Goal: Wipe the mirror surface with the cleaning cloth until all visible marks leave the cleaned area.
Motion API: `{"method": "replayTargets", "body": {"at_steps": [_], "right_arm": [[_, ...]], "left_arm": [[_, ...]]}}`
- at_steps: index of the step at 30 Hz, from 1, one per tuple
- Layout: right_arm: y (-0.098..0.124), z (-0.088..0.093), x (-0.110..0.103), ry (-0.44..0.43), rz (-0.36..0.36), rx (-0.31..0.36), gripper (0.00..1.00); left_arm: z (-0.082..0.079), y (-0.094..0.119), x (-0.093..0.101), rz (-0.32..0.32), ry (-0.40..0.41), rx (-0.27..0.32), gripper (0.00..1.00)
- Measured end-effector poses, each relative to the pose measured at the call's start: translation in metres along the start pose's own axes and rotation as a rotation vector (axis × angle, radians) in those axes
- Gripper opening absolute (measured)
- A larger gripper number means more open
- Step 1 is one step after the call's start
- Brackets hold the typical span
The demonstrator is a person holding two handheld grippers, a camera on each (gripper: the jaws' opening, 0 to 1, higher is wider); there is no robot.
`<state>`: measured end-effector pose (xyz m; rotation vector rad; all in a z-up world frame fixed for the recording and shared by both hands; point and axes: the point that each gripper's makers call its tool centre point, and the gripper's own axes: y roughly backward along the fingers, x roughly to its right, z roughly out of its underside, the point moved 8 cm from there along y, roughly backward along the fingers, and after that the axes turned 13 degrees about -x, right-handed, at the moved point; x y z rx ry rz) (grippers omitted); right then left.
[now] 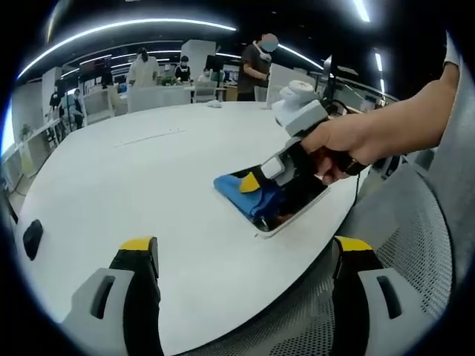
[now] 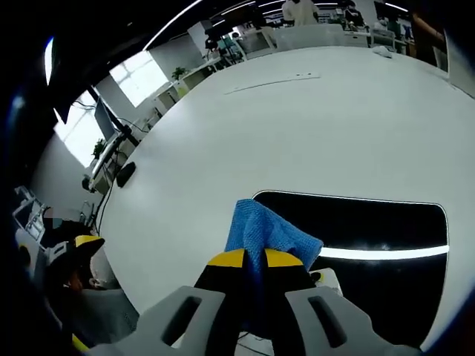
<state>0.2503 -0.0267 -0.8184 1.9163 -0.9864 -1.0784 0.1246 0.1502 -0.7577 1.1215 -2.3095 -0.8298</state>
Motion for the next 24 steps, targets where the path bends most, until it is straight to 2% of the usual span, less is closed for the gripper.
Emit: {"method": "replayTargets", "body": {"at_steps": [10,19,24], "right_arm": [[-0.004,-0.001,0.002,0.032,0.023,0.004,0.02],[0.002,0.002,0.005,0.027,0.021,0.01,0.01],[0.01,0.006,0.014,-0.017,-0.011,0.017,0.02]], "left_arm": [[-0.001,0.001,0.001,-0.003,0.004,0.002,0.97],[0.001,0.0,-0.001,-0.006,0.001,-0.001,0.97],[0.001,0.0,-0.002,-0.011,-0.004,-0.001,0.96]]}}
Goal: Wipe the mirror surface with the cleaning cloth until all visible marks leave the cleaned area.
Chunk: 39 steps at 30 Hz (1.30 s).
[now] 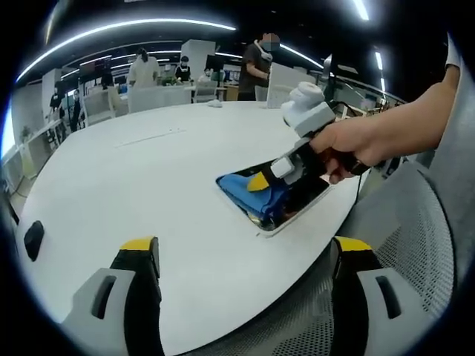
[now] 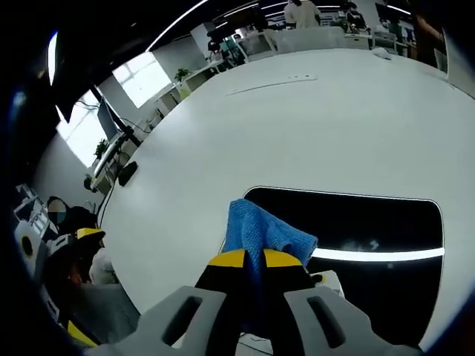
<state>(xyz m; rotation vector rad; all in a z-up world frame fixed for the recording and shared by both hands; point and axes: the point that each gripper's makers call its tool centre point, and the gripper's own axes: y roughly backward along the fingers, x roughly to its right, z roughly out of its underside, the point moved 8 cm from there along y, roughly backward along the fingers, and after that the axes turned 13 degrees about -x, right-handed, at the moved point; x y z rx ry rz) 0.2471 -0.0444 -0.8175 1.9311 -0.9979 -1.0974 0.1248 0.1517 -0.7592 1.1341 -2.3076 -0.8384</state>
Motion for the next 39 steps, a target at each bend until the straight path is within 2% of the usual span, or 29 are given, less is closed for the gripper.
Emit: {"method": "replayTargets", "body": {"at_steps": [9,21,25,35,39], "right_arm": [[0.005,0.004,0.022,0.012,0.027,0.005,0.02],[0.023,0.014,0.046,-0.011,0.018,0.023,0.02],[0.03,0.018,0.054,-0.007,0.034,0.02,0.01],[0.042,0.026,0.07,-0.056,0.04,0.046,0.01],[0.045,0.028,0.077,-0.075,0.021,0.061,0.01]], "left_arm": [[0.001,-0.001,-0.001,-0.003,-0.008,-0.003,0.95],[0.003,-0.002,-0.001,0.006,-0.01,-0.016,0.95],[0.003,-0.002,-0.001,0.009,-0.01,-0.012,0.95],[0.001,-0.001,0.0,0.012,-0.007,0.001,0.96],[0.0,0.0,0.002,0.02,-0.006,0.009,0.95]]}}
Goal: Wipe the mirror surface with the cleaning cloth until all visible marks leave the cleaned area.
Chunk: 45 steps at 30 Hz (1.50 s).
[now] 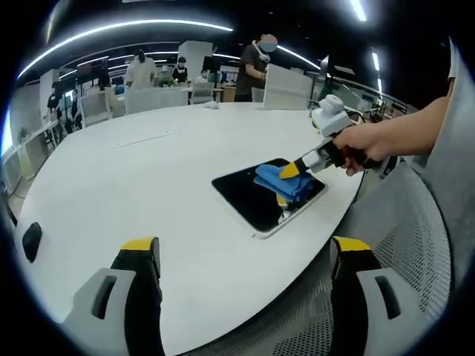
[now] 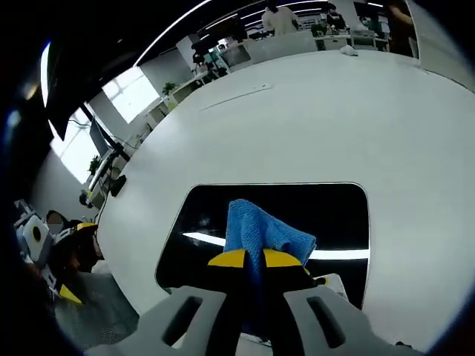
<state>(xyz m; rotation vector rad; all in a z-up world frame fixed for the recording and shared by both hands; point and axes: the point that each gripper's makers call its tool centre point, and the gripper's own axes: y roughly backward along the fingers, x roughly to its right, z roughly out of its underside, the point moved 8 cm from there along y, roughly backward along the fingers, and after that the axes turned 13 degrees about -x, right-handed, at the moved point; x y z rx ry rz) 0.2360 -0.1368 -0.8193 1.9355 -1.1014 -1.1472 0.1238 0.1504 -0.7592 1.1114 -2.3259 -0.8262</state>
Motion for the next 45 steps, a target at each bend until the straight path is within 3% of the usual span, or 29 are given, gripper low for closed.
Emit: {"method": "replayTargets", "body": {"at_steps": [15,18,45], "right_arm": [[0.01,0.002,0.024,0.003,0.029,0.0,0.01],[0.01,0.002,0.031,-0.056,0.02,0.01,0.01],[0.03,0.008,0.048,-0.089,0.072,0.02,0.01]], "left_arm": [[-0.001,0.001,0.002,-0.01,0.002,-0.008,0.94],[-0.001,0.001,0.002,-0.011,0.001,-0.007,0.94],[-0.002,0.002,0.001,0.0,0.016,0.003,0.97]]}}
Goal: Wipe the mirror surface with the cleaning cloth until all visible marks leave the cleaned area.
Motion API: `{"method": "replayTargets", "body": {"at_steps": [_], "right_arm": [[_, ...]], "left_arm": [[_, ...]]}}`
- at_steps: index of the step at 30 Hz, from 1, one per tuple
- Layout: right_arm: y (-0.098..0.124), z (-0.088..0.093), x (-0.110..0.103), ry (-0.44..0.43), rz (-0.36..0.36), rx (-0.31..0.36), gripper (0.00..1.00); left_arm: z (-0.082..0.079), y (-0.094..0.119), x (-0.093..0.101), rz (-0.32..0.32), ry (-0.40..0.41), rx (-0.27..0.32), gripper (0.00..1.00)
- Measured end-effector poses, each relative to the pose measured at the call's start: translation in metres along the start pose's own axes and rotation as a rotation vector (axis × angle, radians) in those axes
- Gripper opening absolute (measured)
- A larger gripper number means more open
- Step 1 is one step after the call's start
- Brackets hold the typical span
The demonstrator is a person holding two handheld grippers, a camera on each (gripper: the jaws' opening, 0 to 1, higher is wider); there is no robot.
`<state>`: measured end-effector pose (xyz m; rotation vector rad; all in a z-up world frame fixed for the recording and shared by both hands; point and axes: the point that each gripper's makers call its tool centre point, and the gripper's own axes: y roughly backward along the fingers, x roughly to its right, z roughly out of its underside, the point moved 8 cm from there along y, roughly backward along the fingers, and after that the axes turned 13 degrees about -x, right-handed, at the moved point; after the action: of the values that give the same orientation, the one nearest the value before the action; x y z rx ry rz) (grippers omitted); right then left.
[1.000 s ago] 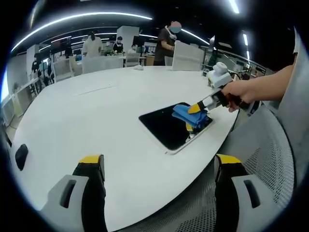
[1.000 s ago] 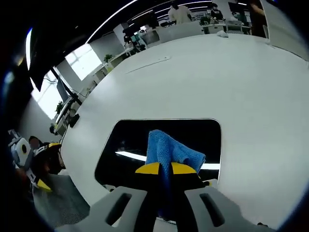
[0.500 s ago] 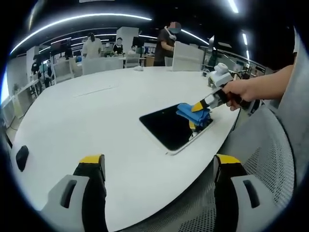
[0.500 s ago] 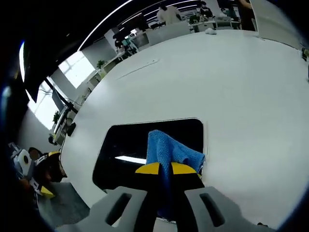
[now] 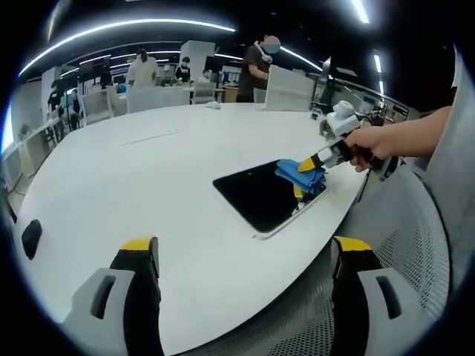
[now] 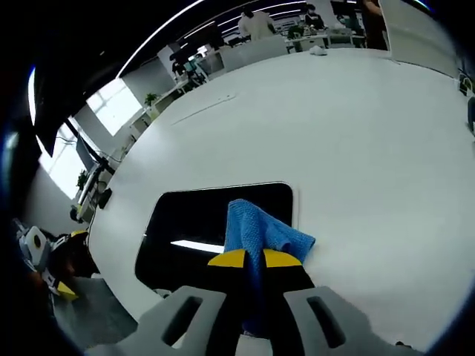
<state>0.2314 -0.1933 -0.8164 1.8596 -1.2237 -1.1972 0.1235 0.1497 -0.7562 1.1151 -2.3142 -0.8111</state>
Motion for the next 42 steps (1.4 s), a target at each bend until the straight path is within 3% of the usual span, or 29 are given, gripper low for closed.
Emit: {"method": "replayTargets", "body": {"at_steps": [15,19,22,31,42], "right_arm": [[0.0,0.001,-0.001,-0.007,0.02,0.004,0.01],[0.001,0.005,-0.002,-0.022,0.02,0.002,0.01],[0.002,0.008,-0.002,-0.028,0.021,0.004,0.01],[0.008,0.02,-0.006,-0.031,0.042,-0.011,0.01],[0.015,0.034,-0.008,-0.06,0.055,-0.042,0.01]], "left_arm": [[-0.004,0.002,0.002,0.012,0.017,0.014,0.99],[-0.002,0.004,0.003,-0.004,-0.018,-0.011,0.99],[0.0,0.005,-0.001,0.003,-0.002,-0.018,0.99],[0.002,0.003,-0.01,0.0,0.023,0.017,0.99],[0.004,0.001,-0.006,0.011,-0.009,0.005,0.98]]}}
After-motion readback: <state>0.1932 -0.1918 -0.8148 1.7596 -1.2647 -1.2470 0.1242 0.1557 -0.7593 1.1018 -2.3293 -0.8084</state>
